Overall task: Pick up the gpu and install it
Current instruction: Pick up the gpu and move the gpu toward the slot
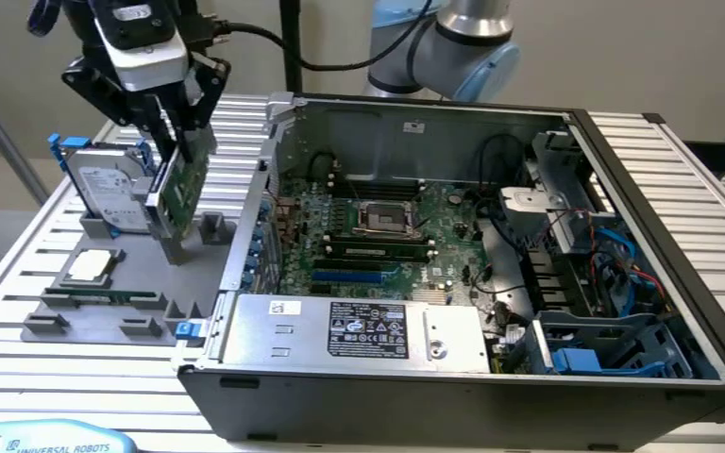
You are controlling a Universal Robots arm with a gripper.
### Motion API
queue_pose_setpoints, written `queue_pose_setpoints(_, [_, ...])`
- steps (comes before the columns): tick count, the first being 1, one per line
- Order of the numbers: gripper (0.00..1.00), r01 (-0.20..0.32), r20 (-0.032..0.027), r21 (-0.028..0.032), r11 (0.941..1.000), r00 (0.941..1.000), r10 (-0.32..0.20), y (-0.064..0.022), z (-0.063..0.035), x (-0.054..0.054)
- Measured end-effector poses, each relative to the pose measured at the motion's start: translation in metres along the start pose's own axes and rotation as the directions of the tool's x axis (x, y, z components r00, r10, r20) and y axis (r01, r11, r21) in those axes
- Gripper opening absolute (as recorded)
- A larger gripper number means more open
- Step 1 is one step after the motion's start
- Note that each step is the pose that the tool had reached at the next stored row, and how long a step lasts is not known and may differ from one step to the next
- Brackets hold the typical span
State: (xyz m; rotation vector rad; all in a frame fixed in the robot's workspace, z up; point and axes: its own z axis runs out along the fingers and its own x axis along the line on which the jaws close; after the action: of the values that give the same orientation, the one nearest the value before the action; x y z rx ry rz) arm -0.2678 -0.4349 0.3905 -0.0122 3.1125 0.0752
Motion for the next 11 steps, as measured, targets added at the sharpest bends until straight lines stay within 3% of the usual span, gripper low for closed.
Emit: queue_pose_setpoints(11, [0.27, -0.001, -0.0139, -0.0002, 1.0000, 0.9999, 0.001, 0.0018, -0.0447, -0.051])
